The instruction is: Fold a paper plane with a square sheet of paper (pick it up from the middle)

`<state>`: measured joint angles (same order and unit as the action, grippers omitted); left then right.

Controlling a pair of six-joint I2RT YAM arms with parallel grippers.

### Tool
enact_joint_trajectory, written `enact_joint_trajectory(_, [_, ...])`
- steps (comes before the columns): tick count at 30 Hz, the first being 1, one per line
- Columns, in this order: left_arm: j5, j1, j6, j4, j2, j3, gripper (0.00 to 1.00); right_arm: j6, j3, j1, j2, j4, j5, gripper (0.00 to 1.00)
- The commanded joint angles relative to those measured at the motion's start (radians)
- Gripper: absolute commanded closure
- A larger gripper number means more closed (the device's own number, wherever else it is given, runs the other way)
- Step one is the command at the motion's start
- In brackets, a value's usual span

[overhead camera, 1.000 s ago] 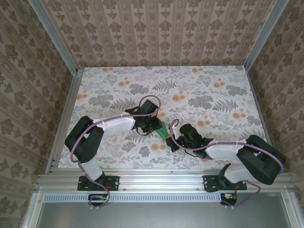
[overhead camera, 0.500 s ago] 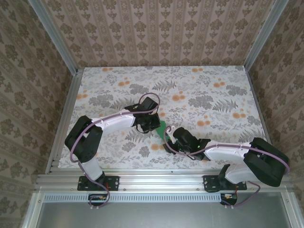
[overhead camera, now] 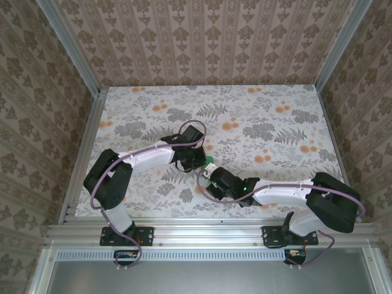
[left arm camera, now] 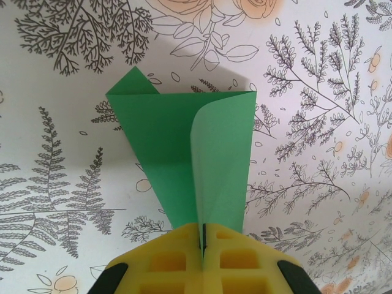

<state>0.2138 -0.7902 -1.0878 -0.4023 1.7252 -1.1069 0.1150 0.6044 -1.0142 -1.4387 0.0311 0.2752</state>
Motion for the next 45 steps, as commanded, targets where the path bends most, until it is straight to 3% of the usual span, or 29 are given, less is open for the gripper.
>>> enact_joint_trajectory(1, [0.015,0.003,0.003,-0.021,0.020,-0.034,1.00,-0.028,0.038,-0.019,-0.032,-0.055,0.072,0.62])
enact_joint_trajectory(4, [0.014,0.005,0.006,-0.021,0.019,-0.033,1.00,-0.018,0.029,-0.029,-0.025,-0.031,0.096,0.78])
enact_joint_trajectory(10, [0.012,0.005,0.009,-0.026,0.019,-0.031,1.00,-0.008,0.029,-0.029,-0.019,-0.031,0.075,0.76])
enact_joint_trajectory(15, [0.010,0.005,0.012,-0.035,0.019,-0.033,1.00,0.006,0.032,-0.029,-0.026,-0.027,0.065,0.90])
enact_joint_trajectory(21, [-0.002,0.005,0.018,-0.048,0.012,-0.036,0.99,0.041,0.028,-0.025,-0.038,-0.020,0.035,1.00])
enact_joint_trajectory(25, [-0.033,0.005,0.029,-0.060,-0.022,-0.026,0.79,0.117,0.004,0.014,-0.043,0.054,-0.082,1.00])
enact_joint_trajectory(29, [-0.078,0.012,0.036,-0.069,-0.085,0.009,0.56,0.225,-0.043,0.088,-0.048,0.185,-0.297,1.00])
enact_joint_trajectory(35, [-0.144,0.013,0.050,-0.052,-0.195,0.081,0.45,0.358,-0.083,0.180,-0.083,0.324,-0.488,1.00])
enact_joint_trajectory(40, [-0.165,0.002,0.070,0.014,-0.278,0.155,0.47,0.462,-0.102,0.247,-0.122,0.417,-0.607,1.00])
enact_joint_trajectory(45, [-0.145,-0.024,0.112,0.086,-0.302,0.191,0.62,0.561,-0.122,0.307,-0.158,0.509,-0.700,1.00])
